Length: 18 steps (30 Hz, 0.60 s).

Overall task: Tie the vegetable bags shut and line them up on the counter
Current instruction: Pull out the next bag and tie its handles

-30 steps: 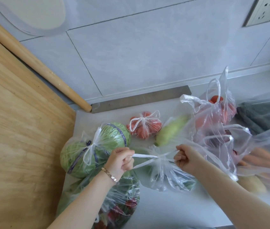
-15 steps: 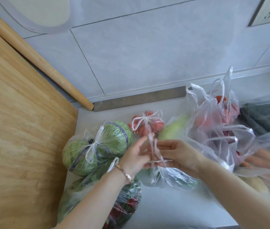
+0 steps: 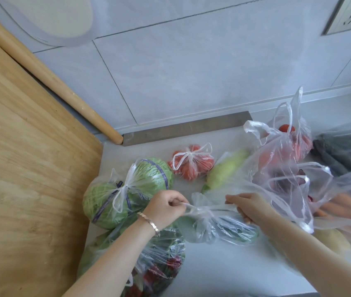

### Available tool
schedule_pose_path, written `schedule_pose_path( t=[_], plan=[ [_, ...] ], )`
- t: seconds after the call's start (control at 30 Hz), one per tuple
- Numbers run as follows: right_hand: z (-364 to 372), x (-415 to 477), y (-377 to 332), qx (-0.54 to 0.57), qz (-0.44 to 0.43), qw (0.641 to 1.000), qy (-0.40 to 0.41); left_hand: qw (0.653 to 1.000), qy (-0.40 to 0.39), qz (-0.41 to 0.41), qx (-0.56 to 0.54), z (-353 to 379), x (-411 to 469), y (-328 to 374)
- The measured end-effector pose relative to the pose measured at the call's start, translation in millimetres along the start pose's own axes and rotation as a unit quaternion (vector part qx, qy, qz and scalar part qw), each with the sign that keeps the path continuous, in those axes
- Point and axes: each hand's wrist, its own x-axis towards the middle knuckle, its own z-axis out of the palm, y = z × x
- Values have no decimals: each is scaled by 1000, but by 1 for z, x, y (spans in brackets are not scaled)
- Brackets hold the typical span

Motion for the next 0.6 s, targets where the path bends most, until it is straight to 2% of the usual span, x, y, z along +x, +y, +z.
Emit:
schedule_pose_path(
  t=[0.07, 0.13, 0.2, 0.27, 0.37, 0.47, 0.5, 0.6],
  plan=[
    [5, 0, 0, -110, -18, 994, -19, 987, -61, 45, 139, 3, -3, 6],
    [8, 1, -4, -160, -36, 985, -45, 977, -70, 81, 185, 3, -4, 13],
    [7, 5, -9, -133, -53, 989, -40, 982, -84, 103, 133, -1, -3, 15],
    [4, 12, -13, -63, -54, 997, 8, 984, -119, 118, 65, -5, -5, 13],
    [0, 28, -11, 64, -4, 995, 72, 975, -163, 148, 23, -4, -11, 4],
    [9, 38, -6, 170, 55, 980, 86, 963, -90, 231, 100, -2, -7, -13],
    [15, 38, -7, 198, 70, 974, 85, 965, -64, 225, 115, -1, -3, -19],
    [27, 37, -7, 191, 59, 976, 83, 979, -2, 91, 181, 2, 7, -21]
  ],
)
